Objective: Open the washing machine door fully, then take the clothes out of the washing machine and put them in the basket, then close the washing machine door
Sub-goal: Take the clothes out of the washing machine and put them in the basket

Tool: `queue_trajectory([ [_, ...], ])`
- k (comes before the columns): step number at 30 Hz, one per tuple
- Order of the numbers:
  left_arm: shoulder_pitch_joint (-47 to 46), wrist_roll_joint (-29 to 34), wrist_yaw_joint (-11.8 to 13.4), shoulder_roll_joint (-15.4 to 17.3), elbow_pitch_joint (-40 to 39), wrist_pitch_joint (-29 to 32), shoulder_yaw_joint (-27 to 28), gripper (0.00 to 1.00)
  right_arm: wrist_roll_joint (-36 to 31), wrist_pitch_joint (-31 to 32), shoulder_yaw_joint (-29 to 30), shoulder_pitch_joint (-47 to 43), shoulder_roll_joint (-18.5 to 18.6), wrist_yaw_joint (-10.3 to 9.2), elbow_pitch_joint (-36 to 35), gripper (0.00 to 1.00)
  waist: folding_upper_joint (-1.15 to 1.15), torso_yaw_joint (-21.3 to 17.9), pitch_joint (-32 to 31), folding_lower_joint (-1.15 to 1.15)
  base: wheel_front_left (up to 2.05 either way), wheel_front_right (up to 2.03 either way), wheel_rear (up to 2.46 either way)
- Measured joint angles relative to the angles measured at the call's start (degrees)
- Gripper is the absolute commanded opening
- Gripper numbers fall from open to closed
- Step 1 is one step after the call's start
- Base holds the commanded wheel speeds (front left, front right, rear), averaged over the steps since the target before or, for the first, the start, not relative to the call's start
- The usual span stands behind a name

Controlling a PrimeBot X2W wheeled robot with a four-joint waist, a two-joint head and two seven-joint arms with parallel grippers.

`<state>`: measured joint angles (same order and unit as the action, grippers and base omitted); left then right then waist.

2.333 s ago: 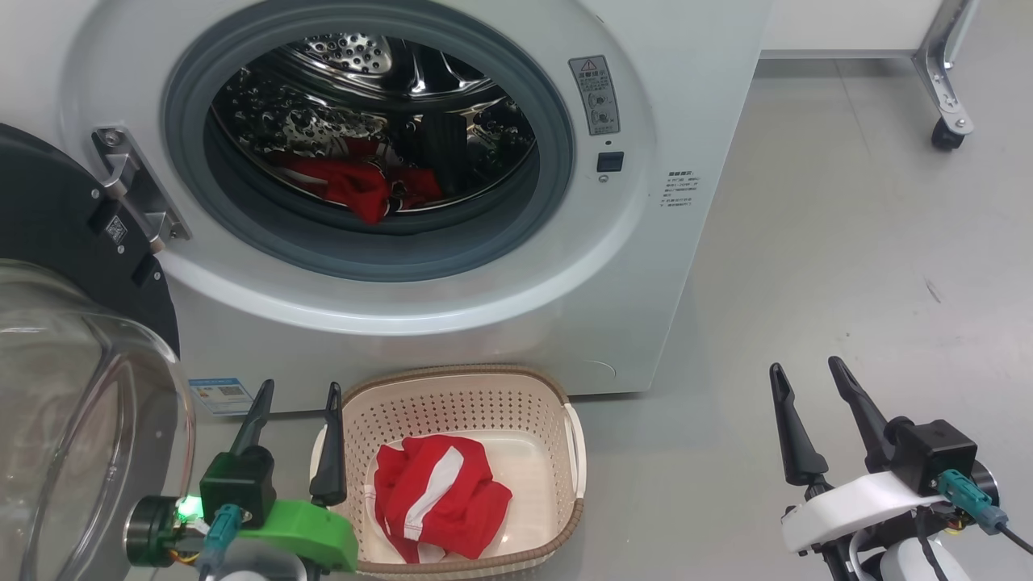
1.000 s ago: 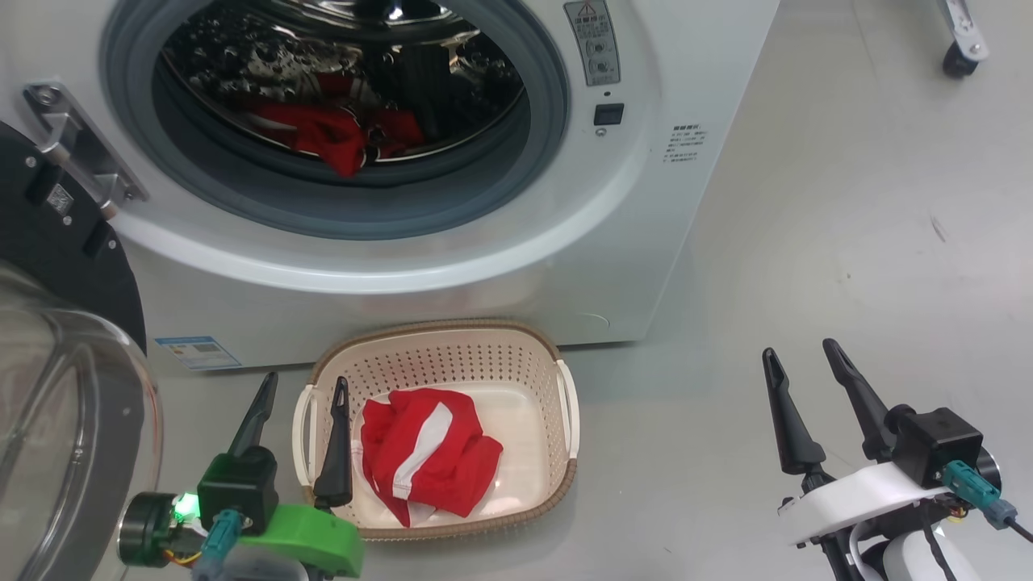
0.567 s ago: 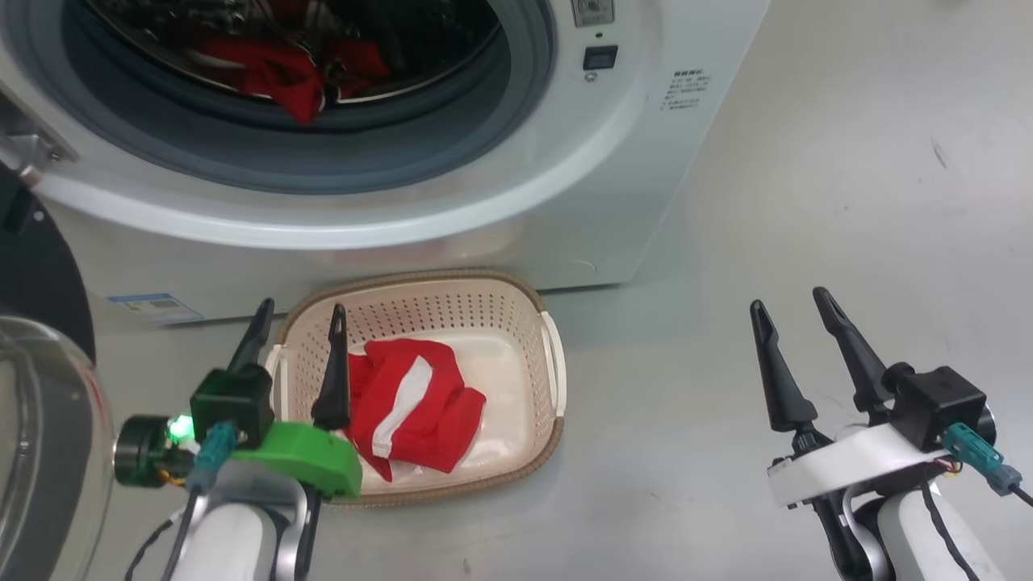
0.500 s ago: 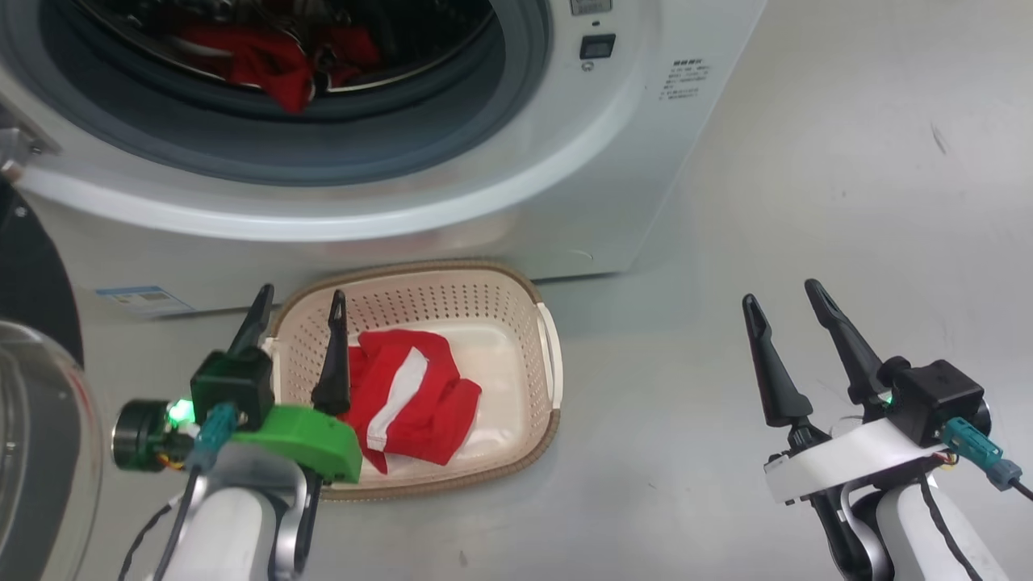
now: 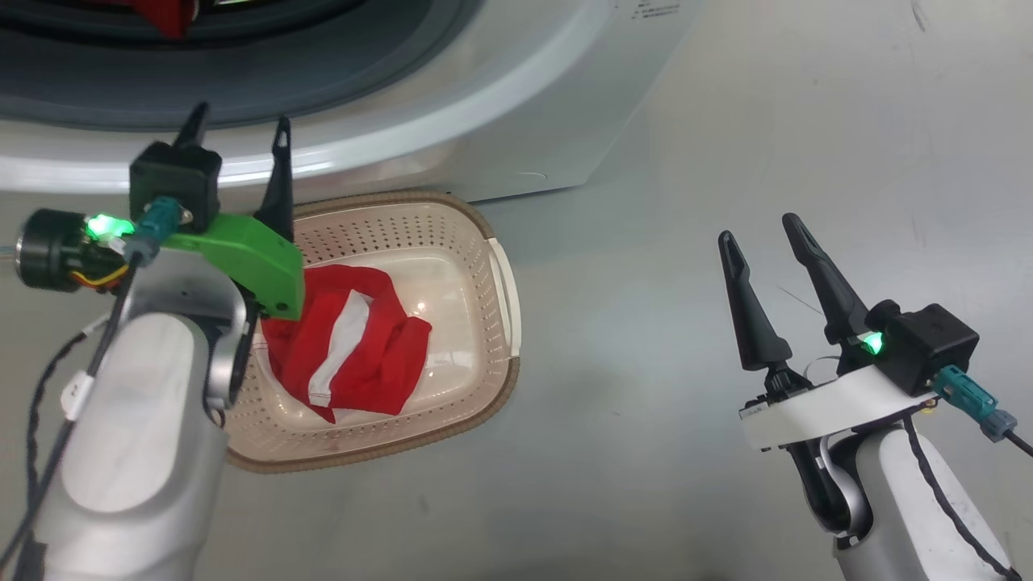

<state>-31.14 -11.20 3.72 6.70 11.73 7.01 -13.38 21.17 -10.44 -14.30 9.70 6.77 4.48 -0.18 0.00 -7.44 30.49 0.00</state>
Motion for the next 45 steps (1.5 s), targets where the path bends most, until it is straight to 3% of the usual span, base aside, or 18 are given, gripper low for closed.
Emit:
queue_trajectory([
  [15, -15.98, 0.97, -2.08, 7.31, 8.59, 12.59, 3.11, 1.00, 1.44, -1.99, -2.27, 4.54, -1.67, 1.03, 4.70, 1.00, 0.00, -7.50, 5.57, 0.00, 0.00, 0.00, 0.00],
  [29, -27.33, 5.79, -2.49, 13.82, 13.43, 20.39, 4.03, 1.00, 3.38, -3.08, -3.60, 6.89, -2.76, 1.94, 7.80, 1.00, 0.00, -11.12, 8.19, 0.00, 0.00, 0.00, 0.00],
  [38, -28.55, 5.77, -1.64, 14.24, 17.61, 24.96, 4.78, 1.00, 3.54, -3.57, -3.50, 7.97, -2.99, 1.96, 8.93, 1.00, 0.00, -11.47, 9.56, 0.00, 0.00, 0.00, 0.00],
  [39, -28.66, 5.77, -1.41, 14.26, 17.81, 25.17, 4.92, 0.89, 3.54, -3.57, -3.58, 8.19, -3.00, 1.98, 9.07, 1.00, 0.00, -11.45, 9.66, 0.00, 0.00, 0.00, 0.00],
  [40, -28.76, 5.77, -1.22, 14.27, 18.06, 25.19, 5.11, 0.42, 3.56, -3.58, -3.74, 8.46, -3.01, 2.00, 9.25, 1.00, 0.00, -11.43, 9.72, 0.00, 0.00, 0.00, 0.00],
  [42, -28.83, 5.72, -1.15, 14.28, 18.64, 25.48, 5.36, 0.00, 3.92, -3.58, -3.90, 8.87, -3.08, 2.02, 9.34, 1.00, 0.00, -11.39, 9.79, 0.00, 0.00, 0.00, 0.00],
  [45, -28.94, 5.67, -1.15, 14.18, 19.13, 26.01, 5.36, 0.00, 3.96, -3.74, -3.92, 9.09, -3.10, 2.02, 9.59, 1.00, 0.00, -11.25, 9.92, 0.00, 0.00, 0.00, 0.00],
])
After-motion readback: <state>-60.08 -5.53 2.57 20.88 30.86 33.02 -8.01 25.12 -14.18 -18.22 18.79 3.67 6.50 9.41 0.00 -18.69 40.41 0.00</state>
